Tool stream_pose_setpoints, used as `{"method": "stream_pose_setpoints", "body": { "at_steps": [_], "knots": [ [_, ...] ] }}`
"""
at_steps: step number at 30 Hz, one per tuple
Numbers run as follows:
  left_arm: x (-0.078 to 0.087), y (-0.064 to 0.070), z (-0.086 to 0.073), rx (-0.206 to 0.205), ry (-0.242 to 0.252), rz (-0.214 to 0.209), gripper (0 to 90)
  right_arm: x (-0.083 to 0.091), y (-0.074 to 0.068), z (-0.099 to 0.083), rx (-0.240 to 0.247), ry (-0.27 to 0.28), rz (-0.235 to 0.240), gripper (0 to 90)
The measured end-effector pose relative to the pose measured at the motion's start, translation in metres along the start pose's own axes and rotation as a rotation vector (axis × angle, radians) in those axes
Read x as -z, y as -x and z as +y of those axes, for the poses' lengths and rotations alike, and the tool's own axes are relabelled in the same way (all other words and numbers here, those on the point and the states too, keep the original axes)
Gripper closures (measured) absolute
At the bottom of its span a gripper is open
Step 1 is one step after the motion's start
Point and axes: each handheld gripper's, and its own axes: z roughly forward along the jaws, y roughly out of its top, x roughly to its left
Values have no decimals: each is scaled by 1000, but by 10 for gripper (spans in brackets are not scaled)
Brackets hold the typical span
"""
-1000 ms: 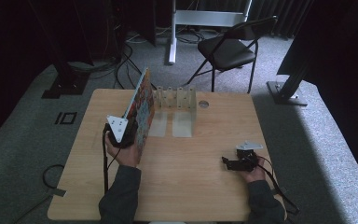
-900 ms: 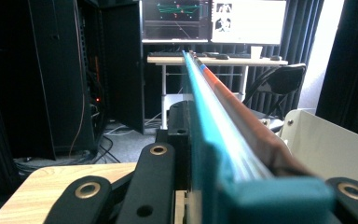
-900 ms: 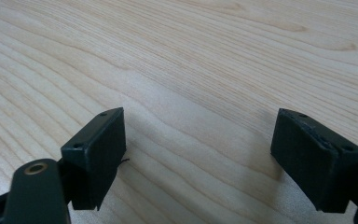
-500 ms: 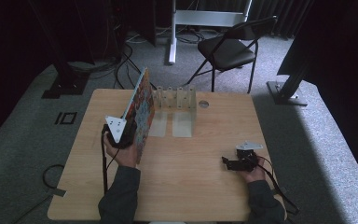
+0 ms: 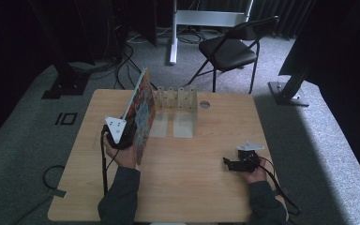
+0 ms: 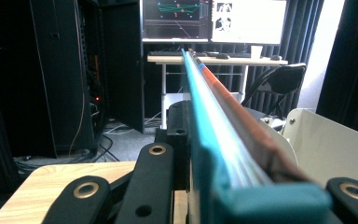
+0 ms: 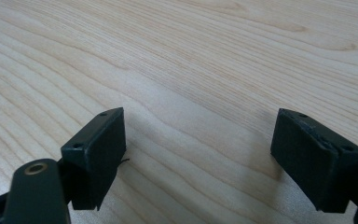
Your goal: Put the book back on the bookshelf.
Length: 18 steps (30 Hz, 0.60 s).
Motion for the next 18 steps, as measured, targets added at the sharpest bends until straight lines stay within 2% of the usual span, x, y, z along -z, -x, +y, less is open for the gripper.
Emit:
{"method": "stream_pose_setpoints", "body": {
  "at_steps": [18],
  "knots": [
    [1, 0, 0, -18, -7, -2, 791, 0, 0, 0, 0, 0, 0, 176]
  ]
}}
